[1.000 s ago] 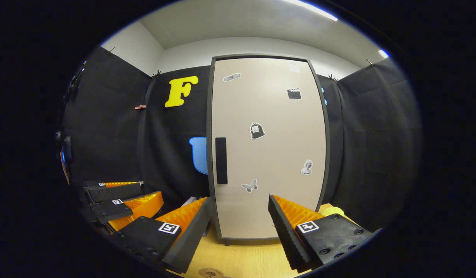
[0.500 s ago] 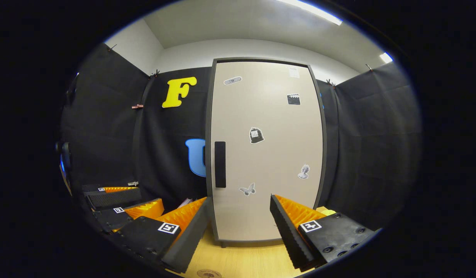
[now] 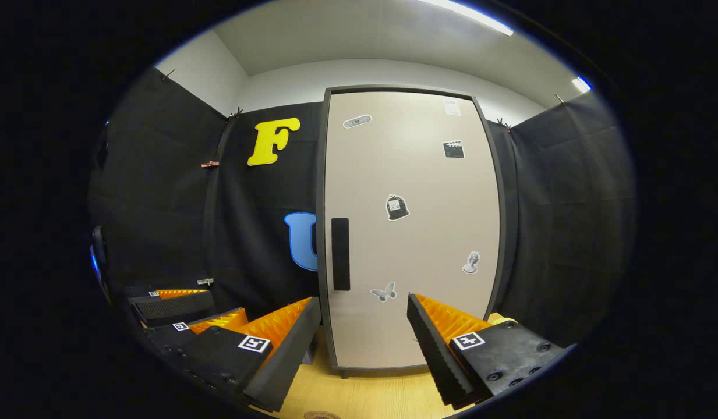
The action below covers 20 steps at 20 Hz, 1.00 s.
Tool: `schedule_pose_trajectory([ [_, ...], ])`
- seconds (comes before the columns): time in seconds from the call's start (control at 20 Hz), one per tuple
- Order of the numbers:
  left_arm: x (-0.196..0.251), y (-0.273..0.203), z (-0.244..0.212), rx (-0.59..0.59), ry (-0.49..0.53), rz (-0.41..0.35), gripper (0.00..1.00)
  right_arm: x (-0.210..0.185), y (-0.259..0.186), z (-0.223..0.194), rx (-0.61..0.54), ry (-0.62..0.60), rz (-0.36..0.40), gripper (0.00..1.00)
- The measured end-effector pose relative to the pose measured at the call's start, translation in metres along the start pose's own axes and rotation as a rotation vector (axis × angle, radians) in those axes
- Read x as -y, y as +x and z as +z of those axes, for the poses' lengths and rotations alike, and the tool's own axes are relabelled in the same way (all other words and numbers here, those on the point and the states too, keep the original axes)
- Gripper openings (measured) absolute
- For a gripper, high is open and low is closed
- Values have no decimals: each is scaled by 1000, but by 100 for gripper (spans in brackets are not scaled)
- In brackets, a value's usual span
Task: Open the cabinet door with the right hand, grasp the bottle in the cabinet with the left hand and place it on the coaster, then close the cabinet door with the right hand.
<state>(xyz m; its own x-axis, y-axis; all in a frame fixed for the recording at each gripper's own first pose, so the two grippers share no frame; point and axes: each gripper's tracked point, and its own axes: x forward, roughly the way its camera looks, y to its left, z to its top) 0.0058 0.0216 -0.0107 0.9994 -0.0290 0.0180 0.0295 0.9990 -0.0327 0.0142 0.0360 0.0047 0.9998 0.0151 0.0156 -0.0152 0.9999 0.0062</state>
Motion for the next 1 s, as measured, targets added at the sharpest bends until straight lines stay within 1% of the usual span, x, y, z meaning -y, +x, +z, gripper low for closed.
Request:
schedule_pose_trajectory([
  [0.2, -6, 2, -3, -7, -34, -20, 80, -10, 15, -1, 0, -2, 11, 97],
  [0.3, -14, 3, -6, -20, -51, -7, 82, -14, 26, -1, 5, -1, 7, 97],
  [0.45, -18, 8, -7, -24, -40, -19, 84, -23, 41, 0, 11, 5, 15, 97],
  [0.5, -18, 8, -6, -21, -39, -24, 87, -25, 47, 0, 9, 4, 16, 97],
  [0.65, -18, 13, -5, -16, -66, -52, 89, -28, 68, 1, 15, 7, 8, 97],
  [0.75, -25, 16, -4, -12, -66, -48, 89, -34, 84, 1, 19, 13, 18, 97],
  [1.0, -38, 22, 0, 14, -74, -40, 91, -38, 126, -8, -2, 34, 5, 98],
])
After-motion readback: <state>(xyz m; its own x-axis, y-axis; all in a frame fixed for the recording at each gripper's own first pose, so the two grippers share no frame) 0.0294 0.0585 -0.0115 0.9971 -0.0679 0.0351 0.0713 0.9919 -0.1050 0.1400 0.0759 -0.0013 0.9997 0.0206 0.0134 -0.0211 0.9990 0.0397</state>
